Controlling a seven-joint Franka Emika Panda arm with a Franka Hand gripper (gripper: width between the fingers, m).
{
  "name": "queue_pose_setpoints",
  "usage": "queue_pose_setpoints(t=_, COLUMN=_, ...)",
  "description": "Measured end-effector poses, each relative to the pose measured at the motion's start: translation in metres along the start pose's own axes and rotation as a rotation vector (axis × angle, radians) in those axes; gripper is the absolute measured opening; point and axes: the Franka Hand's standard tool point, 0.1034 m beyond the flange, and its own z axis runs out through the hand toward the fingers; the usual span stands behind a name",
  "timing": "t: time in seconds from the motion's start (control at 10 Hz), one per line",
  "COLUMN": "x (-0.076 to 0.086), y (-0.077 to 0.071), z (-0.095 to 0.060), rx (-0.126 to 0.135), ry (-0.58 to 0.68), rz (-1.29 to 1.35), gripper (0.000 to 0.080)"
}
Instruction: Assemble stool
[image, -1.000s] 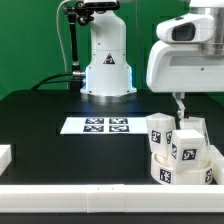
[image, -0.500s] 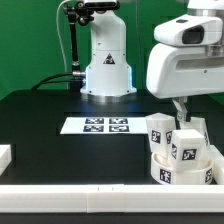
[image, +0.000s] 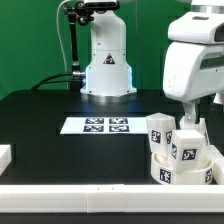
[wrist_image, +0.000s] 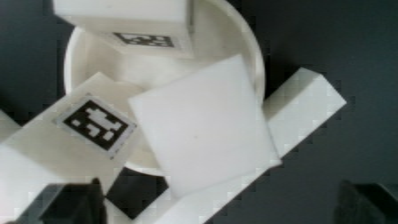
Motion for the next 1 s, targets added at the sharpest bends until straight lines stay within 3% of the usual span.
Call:
queue_pose_setpoints(t=0.4, x=-0.0042, y=0.0023, z=0.0074, rx=-0.029, ry=-0.038, rz=-0.305, gripper=0.0648)
queue_pose_setpoints(t=0.9, x=-0.0014, y=0.0035, z=0.0081, rx=-0.043, ry=-0.023, rz=-0.29, gripper=0.0648)
queue_pose_setpoints(t=1.0, x=-0.001, y=0.0027, z=0.0081, rx=-0.042, ry=-0.023, rz=-0.286, gripper=0.0503)
